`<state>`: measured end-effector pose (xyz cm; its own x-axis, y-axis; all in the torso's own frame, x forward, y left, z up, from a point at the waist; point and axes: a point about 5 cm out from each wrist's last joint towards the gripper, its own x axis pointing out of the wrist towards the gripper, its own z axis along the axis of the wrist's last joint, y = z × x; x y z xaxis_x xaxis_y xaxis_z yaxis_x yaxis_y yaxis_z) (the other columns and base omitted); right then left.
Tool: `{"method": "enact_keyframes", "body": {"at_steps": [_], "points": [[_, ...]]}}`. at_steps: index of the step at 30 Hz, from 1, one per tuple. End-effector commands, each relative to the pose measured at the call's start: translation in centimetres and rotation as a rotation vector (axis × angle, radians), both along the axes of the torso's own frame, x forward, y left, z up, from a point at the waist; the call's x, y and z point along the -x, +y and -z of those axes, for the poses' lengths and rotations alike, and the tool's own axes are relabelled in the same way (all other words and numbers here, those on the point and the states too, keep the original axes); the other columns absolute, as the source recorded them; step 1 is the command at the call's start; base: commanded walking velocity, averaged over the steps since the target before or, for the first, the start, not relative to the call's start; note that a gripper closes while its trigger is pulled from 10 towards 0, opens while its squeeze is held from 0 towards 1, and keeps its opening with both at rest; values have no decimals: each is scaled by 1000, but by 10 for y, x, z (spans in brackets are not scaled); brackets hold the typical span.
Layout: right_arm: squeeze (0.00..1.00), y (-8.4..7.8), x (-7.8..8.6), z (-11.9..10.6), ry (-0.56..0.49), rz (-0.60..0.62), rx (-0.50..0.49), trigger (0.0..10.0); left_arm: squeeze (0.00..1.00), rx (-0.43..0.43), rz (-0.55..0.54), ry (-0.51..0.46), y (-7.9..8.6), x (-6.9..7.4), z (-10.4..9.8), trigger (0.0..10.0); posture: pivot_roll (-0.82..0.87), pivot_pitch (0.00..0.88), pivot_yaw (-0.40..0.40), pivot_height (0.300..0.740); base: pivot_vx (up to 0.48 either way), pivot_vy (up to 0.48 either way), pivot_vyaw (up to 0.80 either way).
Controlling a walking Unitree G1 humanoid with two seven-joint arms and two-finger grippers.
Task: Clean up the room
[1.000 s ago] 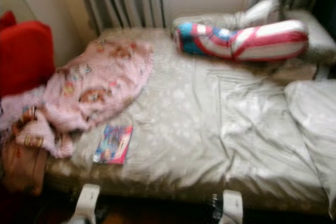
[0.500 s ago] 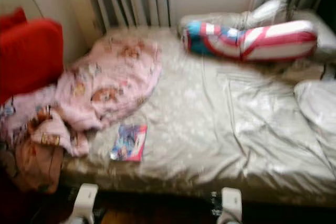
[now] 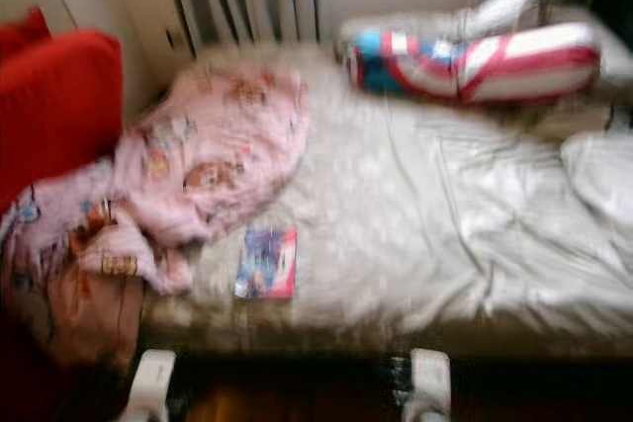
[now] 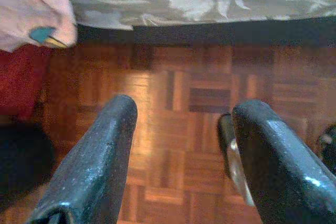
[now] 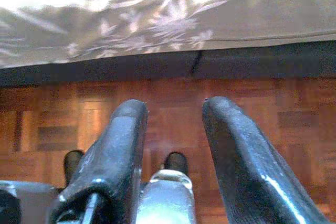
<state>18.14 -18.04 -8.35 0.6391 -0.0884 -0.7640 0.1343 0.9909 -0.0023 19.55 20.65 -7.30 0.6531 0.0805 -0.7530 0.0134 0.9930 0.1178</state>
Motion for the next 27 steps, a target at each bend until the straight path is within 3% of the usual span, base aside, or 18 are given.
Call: {"method": "enact_keyframes", "body": {"at_steps": [1,27], "points": [[0,-9,7,2,21,15,19,10000,0,0,9,17,-3,4,3,10000,-52,38,46,740,0,304,0],[0,-12,12,4,45,-31,36,10000,0,5,-8,39,-4,11,7,10000,-43,12,24,740,0,308,0]]}}
